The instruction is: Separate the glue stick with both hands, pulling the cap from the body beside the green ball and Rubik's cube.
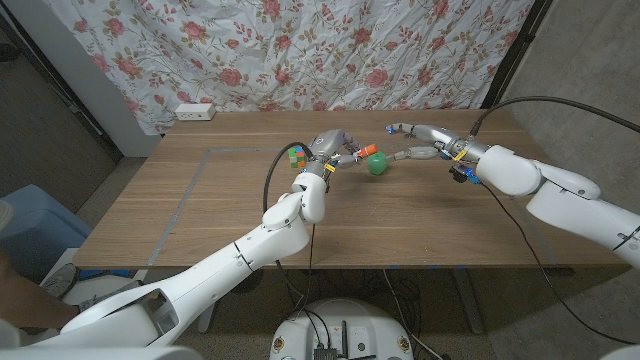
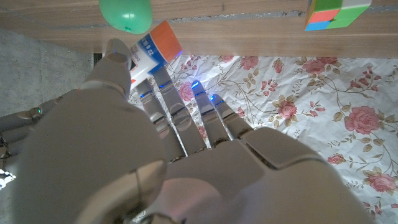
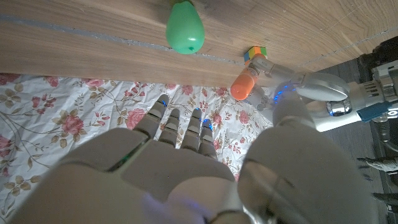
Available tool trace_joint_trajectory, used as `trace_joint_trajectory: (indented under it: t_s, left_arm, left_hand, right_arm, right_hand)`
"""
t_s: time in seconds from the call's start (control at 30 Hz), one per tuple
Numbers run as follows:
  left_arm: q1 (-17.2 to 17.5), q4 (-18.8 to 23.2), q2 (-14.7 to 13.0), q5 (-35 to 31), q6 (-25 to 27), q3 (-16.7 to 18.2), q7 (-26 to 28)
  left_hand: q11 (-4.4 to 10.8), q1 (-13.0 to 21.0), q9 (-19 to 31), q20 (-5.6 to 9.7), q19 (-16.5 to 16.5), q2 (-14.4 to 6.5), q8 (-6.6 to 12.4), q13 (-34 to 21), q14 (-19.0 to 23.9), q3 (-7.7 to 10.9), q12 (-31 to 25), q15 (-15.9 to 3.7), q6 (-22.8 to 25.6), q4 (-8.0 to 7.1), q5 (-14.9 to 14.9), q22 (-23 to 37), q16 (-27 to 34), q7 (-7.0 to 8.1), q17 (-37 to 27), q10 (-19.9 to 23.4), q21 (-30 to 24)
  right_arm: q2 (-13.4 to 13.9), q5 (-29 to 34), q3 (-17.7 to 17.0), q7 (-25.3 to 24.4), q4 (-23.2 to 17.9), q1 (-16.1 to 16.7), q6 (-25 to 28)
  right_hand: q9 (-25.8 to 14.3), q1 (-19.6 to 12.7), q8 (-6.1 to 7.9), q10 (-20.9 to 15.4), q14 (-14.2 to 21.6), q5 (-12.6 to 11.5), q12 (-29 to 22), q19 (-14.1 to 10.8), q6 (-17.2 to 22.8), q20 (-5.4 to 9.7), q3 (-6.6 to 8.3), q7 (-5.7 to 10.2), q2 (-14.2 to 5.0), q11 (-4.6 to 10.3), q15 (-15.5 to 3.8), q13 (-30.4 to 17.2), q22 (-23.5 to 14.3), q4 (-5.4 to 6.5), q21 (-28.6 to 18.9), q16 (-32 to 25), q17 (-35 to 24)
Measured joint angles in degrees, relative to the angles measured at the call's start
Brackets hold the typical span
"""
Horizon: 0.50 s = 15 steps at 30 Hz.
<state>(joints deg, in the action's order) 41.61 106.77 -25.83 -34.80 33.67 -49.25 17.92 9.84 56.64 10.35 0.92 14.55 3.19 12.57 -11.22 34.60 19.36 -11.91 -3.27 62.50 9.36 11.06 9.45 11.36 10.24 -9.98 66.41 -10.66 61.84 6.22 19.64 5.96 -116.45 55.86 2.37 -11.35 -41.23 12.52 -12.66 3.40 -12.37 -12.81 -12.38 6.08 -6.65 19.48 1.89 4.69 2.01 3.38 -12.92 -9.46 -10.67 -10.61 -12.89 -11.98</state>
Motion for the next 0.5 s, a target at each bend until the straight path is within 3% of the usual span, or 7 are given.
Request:
trace_joint_trajectory:
  t_s: [0.5]
  left_arm:
    - [-0.82, -0.84, 0.11, 0.2, -0.69, -1.2, 0.32]
  left_hand:
    - [0.0, 0.0, 0.01, 0.0, 0.0, 0.0, -0.07, -0.01, 0.0, -0.01, 0.23, 0.0, 0.0, 0.01, -0.04, 0.0, 0.0, 0.0, 0.0, 0.0, 0.0]
  right_arm:
    - [-0.18, 2.26, 2.03, -0.09, -2.04, -1.31, 2.9]
  right_hand:
    - [-0.26, -2.3, 0.67, -2.01, 1.64, -0.01, -0.76, -1.13, 1.76, 0.72, 0.71, 0.63, 0.5, 0.65, -1.03, -0.55, 0.0, 0.24, -0.23, -0.78, -0.01]
